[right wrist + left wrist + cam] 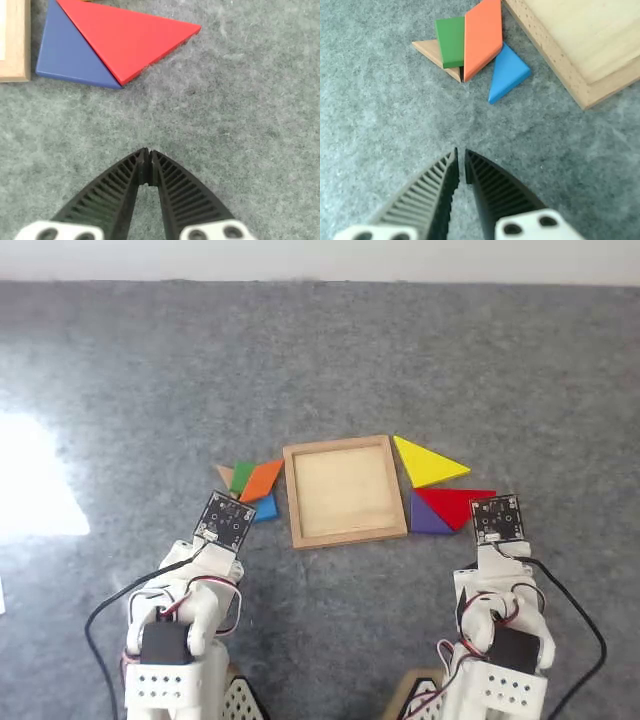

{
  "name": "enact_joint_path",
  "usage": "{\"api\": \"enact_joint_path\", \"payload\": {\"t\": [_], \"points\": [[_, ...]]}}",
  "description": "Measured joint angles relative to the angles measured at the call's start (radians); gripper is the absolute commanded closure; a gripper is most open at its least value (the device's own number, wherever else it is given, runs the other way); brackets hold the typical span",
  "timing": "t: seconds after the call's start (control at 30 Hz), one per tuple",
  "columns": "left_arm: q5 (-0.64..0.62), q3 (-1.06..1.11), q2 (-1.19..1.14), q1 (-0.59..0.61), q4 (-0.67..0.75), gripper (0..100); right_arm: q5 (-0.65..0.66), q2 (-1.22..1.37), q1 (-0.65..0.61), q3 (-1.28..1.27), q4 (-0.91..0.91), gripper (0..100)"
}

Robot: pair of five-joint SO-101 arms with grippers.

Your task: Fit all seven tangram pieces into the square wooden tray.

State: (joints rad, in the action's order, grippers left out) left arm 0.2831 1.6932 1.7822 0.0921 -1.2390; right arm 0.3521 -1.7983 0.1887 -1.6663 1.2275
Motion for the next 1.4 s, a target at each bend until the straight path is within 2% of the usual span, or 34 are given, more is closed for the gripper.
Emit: {"api": "enact_joint_path", "payload": {"t": [0.4,0.67,0.87,1.13,1.33,1.37,1.4], "points": [[0.0,0.0,0.0,0.0,0.0,98,0.0,0.0,-0.002,0.0,0.0,99.2],[0.0,0.0,0.0,0.0,0.0,98,0.0,0.0,-0.057,0.0,0.0,98.0],[0.0,0.0,0.0,0.0,0.0,98,0.195,0.0,-0.06,0.0,-0.075,84.7],[0.0,0.0,0.0,0.0,0.0,98,0.23,0.014,-0.06,0.163,-0.078,83.8],[0.0,0.0,0.0,0.0,0.0,98,0.25,0.255,-0.075,0.404,-0.063,83.5],[0.0,0.0,0.0,0.0,0.0,98,0.25,0.468,-0.14,0.546,-0.058,83.5],[0.0,0.0,0.0,0.0,0.0,98,0.25,0.514,-0.146,0.559,-0.058,83.5]]}}
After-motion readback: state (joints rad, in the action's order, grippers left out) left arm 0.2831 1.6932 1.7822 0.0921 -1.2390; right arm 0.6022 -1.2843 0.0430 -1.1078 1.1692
